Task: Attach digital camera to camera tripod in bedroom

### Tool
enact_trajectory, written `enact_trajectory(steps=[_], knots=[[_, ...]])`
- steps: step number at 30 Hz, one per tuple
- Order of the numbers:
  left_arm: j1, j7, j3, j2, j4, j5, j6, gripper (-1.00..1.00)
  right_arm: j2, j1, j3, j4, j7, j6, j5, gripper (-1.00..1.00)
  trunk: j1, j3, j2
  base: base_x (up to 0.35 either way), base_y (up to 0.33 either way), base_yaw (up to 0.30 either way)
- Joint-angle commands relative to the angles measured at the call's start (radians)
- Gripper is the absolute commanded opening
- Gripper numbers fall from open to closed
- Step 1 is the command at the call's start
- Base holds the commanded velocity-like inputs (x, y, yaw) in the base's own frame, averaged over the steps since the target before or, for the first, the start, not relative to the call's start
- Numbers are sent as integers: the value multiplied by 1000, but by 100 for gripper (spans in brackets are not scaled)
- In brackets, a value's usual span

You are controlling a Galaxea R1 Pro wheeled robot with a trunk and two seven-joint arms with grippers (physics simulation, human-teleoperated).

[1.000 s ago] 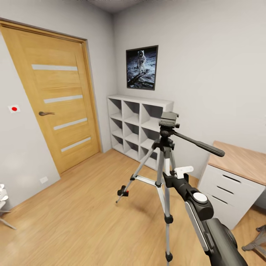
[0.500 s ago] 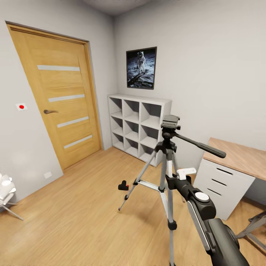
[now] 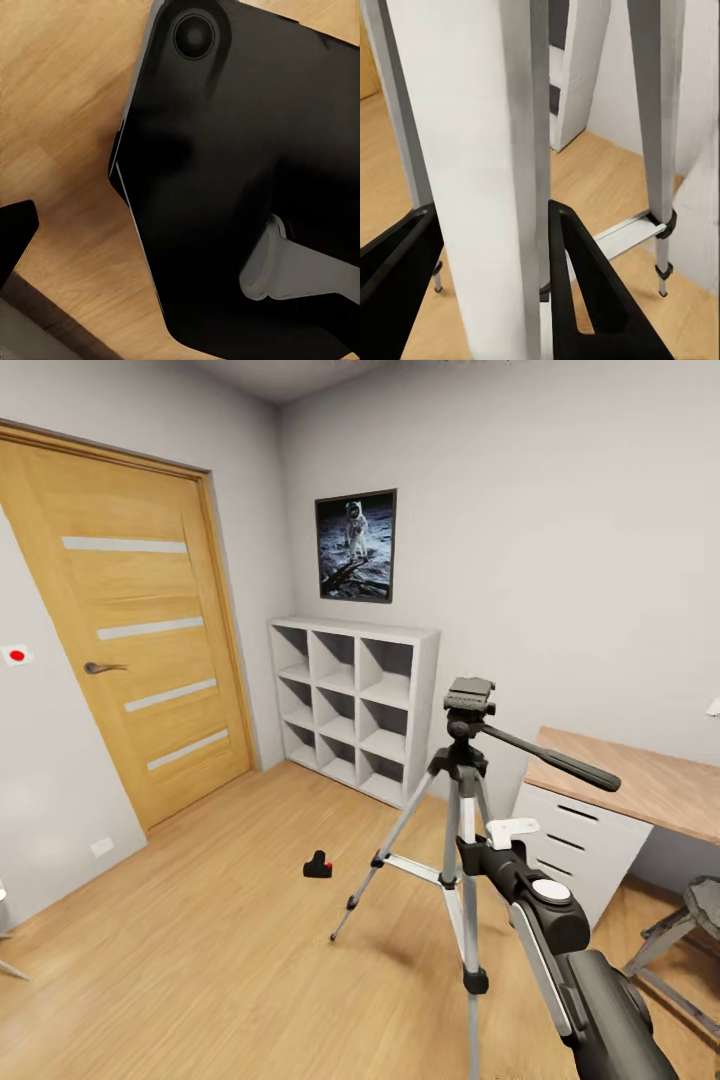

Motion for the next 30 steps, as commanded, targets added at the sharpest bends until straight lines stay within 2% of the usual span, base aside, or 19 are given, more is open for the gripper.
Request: enact_trajectory(steps=[1, 23, 30], knots=[[0, 0, 2, 0, -1, 4, -2, 100, -1, -1, 2, -1, -2, 5, -1, -100, 1, -2, -2, 0, 0, -276], [0, -5, -1, -1, 0, 3, -1, 100, -1, -1, 2, -4, -34, 1, 0, -100, 1, -2, -2, -3, 0, -284], [0, -6, 0, -2, 0, 3, -2, 100, -1, -1, 3, -4, -38, -1, 0, -100, 1, -2, -2, -220, 0, -285]])
